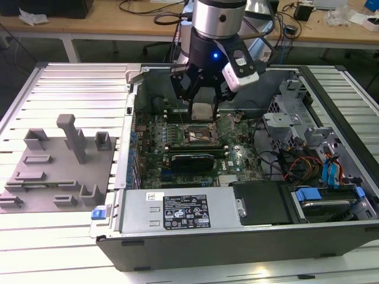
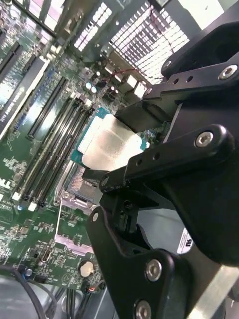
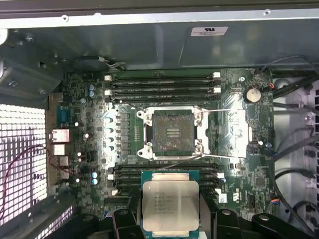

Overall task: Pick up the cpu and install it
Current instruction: 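Pick up the cpu and move it towards the insertion slot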

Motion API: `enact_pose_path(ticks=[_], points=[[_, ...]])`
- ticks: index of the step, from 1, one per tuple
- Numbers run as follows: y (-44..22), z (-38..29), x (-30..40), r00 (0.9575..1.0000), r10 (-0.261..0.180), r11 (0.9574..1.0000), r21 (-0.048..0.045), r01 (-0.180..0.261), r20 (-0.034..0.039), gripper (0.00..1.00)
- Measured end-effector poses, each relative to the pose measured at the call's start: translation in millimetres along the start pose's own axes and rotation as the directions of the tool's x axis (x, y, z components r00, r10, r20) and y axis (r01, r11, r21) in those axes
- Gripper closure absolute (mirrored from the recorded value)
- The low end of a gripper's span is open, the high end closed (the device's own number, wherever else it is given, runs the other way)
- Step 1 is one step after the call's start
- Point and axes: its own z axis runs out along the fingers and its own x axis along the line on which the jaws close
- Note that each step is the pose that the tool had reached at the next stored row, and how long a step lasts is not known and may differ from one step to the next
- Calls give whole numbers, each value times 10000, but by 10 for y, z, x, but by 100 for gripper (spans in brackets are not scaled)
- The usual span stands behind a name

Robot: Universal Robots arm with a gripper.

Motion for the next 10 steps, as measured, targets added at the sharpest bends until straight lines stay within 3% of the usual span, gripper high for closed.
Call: enact_pose_path(ticks=[3,4,7,10], points=[[28,84,-1,10000,-1,10000,3,1,-1,45],[36,144,-3,10000,-2,10000,1,2,-1,45],[56,210,-4,10000,-1,10000,4,1,-2,45],[77,235,-9,10000,-2,10000,-1,2,-1,45]])
